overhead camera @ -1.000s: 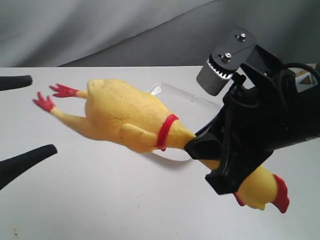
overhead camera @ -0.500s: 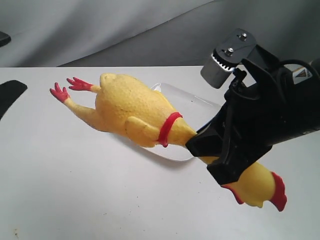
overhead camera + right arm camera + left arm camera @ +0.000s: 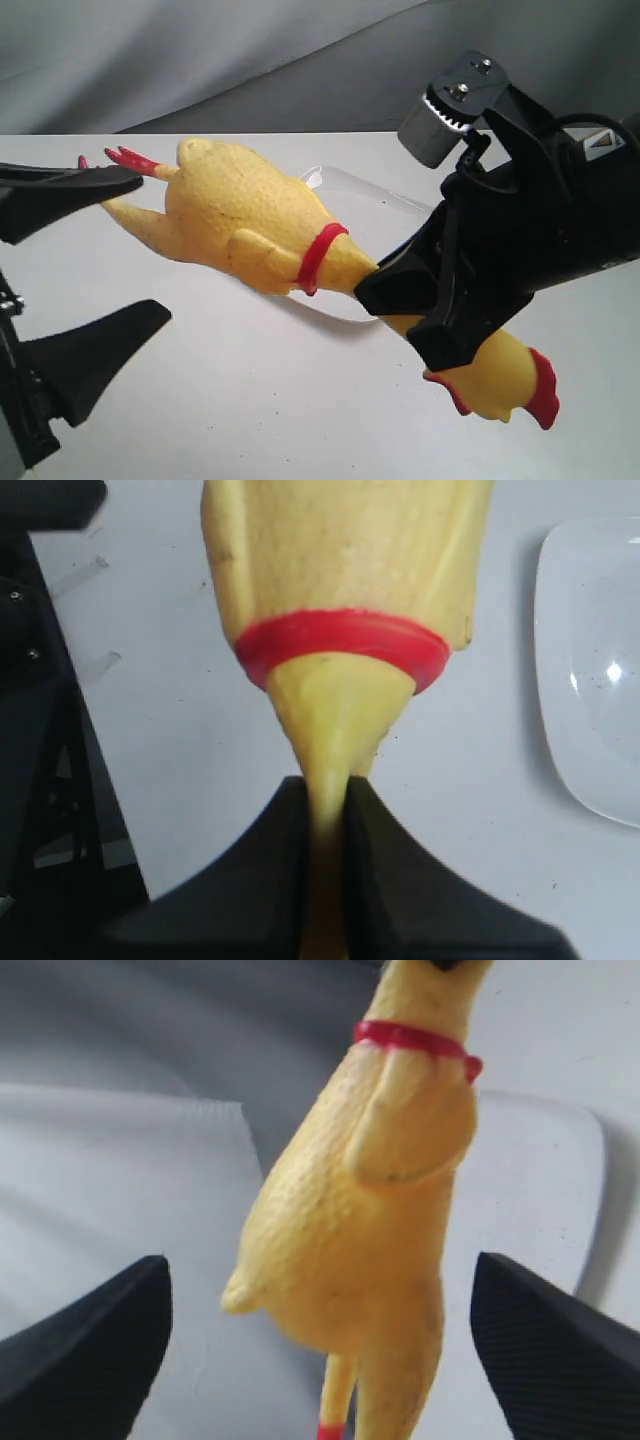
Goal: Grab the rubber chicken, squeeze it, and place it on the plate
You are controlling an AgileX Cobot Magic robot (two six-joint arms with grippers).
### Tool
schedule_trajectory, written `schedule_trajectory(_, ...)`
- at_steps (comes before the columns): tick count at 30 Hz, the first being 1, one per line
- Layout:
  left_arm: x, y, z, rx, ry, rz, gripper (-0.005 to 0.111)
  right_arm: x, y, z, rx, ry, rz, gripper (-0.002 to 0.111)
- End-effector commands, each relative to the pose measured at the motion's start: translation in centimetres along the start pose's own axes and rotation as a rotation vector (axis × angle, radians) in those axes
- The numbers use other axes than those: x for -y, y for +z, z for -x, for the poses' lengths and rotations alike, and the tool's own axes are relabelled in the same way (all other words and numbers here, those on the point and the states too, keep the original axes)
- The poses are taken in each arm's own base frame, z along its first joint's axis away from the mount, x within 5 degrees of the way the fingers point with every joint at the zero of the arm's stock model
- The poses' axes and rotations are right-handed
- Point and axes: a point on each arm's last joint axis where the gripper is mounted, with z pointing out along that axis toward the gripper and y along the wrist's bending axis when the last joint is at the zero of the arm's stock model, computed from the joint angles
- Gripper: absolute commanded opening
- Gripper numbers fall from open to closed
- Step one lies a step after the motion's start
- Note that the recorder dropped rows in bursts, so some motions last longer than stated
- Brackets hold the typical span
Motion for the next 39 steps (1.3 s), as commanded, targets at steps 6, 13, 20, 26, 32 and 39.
schedule_trajectory(6, 1.9, 3.0, 0.3, -0.04, 0.265, -0.106, 0.079, -0.7, -0.1, 0.0, -0.004, 0.008, 0.073, 0.0)
schedule_trajectory(13, 1.8, 3.3, 0.5, -0.027, 0.294, -0.089, 0.078, -1.1, -0.2, 0.1, 0.005, 0.007, 0.115, 0.0)
schedule_trajectory(20, 1.7, 3.4, 0.4, -0.037, 0.217, -0.078, 0.073, -1.6, -0.2, 0.1, 0.009, -0.01, 0.177, 0.0)
schedule_trajectory(26, 0.8, 3.4, 0.8, -0.031, 0.209, -0.052, 0.066, -2.0, -0.3, 0.0, 0.002, -0.023, 0.211, 0.0)
schedule_trajectory(32, 0.2, 3.4, 1.0, -0.025, 0.204, -0.036, 0.066, -2.0, -0.3, 0.0, 0.002, -0.029, 0.219, 0.0)
schedule_trajectory(39, 0.4, 3.4, 1.2, 0.001, 0.204, -0.047, 0.064, -2.1, -0.3, 0.0, 0.003, -0.028, 0.223, 0.0)
